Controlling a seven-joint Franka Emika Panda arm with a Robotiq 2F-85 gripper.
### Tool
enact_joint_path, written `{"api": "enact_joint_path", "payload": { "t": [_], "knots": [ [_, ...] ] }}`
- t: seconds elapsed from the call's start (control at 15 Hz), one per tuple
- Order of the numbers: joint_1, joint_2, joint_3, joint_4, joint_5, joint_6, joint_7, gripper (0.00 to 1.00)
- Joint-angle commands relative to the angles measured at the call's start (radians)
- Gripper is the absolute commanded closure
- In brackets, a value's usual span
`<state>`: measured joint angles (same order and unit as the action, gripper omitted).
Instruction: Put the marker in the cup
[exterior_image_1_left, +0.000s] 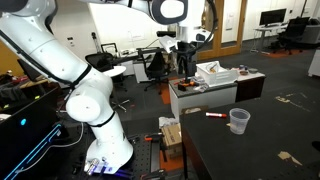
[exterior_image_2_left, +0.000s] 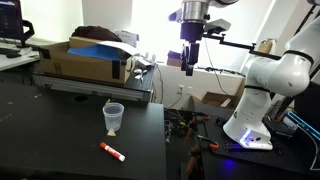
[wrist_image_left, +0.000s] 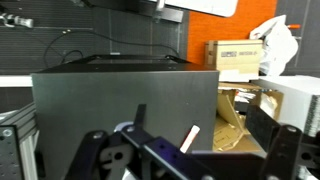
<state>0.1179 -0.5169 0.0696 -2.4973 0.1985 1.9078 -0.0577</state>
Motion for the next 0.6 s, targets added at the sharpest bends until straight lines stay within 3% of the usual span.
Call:
{"api": "enact_joint_path", "payload": {
  "t": [0.0, 0.27, 0.53],
  "knots": [
    [0.061, 0.012, -0.031, -0.055, 0.207, 0.097, -0.045, 0.0],
    [0.101, 0.037, 0.011, -0.12, 0.422, 0.256, -0.016, 0.0],
    [0.114, 0.076, 0.143, -0.179, 0.455, 0.562, 0.129, 0.0]
  ]
}}
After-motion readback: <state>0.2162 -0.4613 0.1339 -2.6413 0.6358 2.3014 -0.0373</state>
